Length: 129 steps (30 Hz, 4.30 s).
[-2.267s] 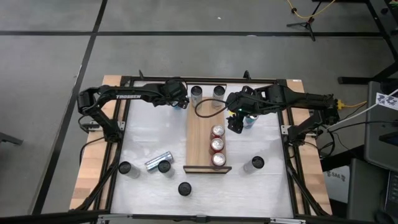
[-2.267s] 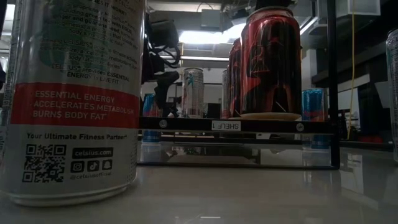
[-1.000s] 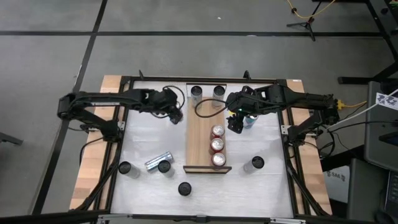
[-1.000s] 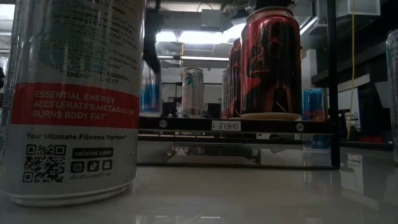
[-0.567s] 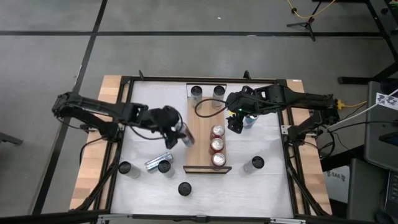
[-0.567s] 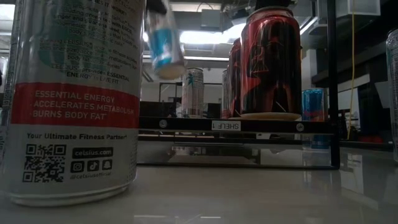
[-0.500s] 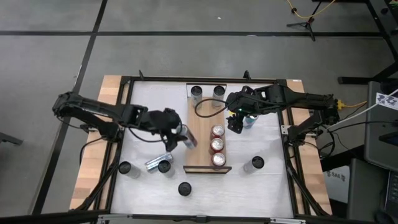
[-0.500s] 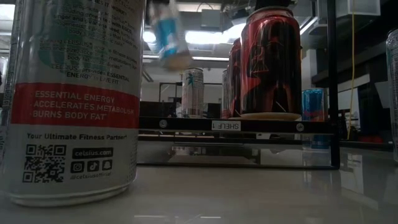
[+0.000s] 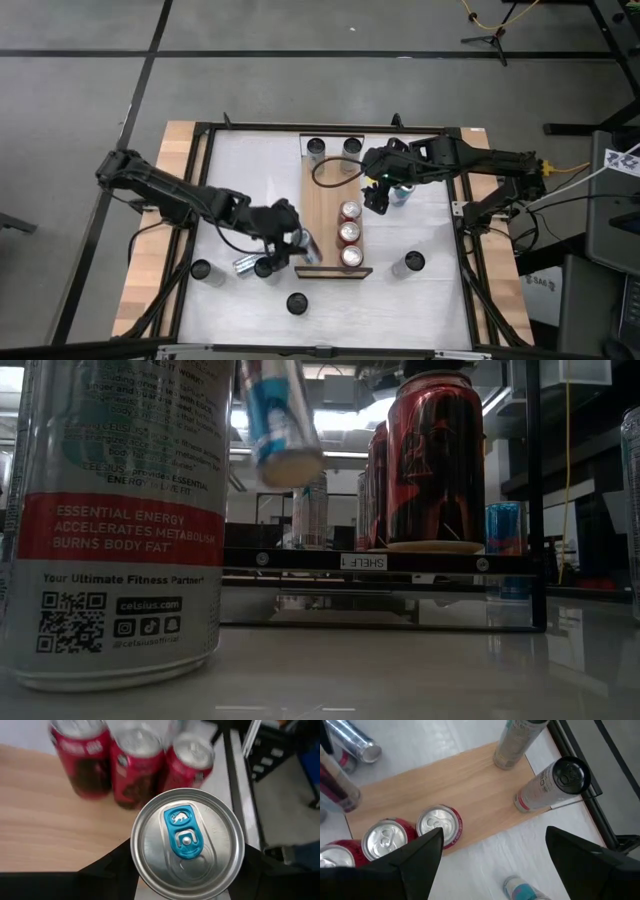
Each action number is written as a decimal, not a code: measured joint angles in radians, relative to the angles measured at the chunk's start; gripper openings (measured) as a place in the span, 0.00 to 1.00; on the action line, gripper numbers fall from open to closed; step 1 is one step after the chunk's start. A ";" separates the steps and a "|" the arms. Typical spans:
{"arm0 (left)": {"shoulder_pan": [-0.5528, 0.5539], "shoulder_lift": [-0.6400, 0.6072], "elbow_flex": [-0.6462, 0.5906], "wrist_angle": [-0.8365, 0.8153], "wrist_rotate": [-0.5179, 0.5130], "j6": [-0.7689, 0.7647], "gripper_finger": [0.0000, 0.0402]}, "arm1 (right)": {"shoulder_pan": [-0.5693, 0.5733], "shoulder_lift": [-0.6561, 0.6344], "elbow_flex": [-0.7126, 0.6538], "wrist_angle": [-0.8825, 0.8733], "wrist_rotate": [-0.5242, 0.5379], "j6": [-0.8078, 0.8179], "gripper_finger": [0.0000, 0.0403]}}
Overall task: Place canned beverage on shelf
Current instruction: Put the blue soda can on the shelf
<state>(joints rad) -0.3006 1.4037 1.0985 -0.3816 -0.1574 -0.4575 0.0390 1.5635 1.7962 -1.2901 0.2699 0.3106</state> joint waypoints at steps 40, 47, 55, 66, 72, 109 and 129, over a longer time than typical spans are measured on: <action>-0.028 0.129 0.001 0.024 -0.041 0.096 0.53 | 0.000 0.000 0.000 0.010 -0.002 -0.001 0.85; -0.028 0.129 0.001 0.039 -0.038 0.095 0.57 | 0.000 0.000 0.000 0.010 -0.002 -0.001 0.85; -0.028 0.129 0.001 0.039 -0.039 0.074 0.60 | 0.000 0.000 0.000 0.010 -0.002 -0.001 0.85; -0.027 0.129 0.001 0.038 -0.039 0.067 0.60 | 0.000 0.000 0.000 0.010 -0.002 -0.001 0.85; -0.027 0.129 0.001 0.038 -0.039 0.067 0.60 | 0.000 0.000 0.000 0.010 -0.002 -0.001 0.85; -0.028 0.126 0.001 0.043 -0.040 0.067 0.72 | 0.000 0.000 0.000 0.009 -0.002 -0.005 0.85; -0.027 0.121 0.000 0.056 0.043 0.030 0.72 | 0.000 0.000 0.000 0.009 -0.002 -0.006 0.85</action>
<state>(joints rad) -0.3271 1.5248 1.0985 -0.3257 -0.1139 -0.4274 0.0390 1.5631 1.7962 -1.2812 0.2676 0.3046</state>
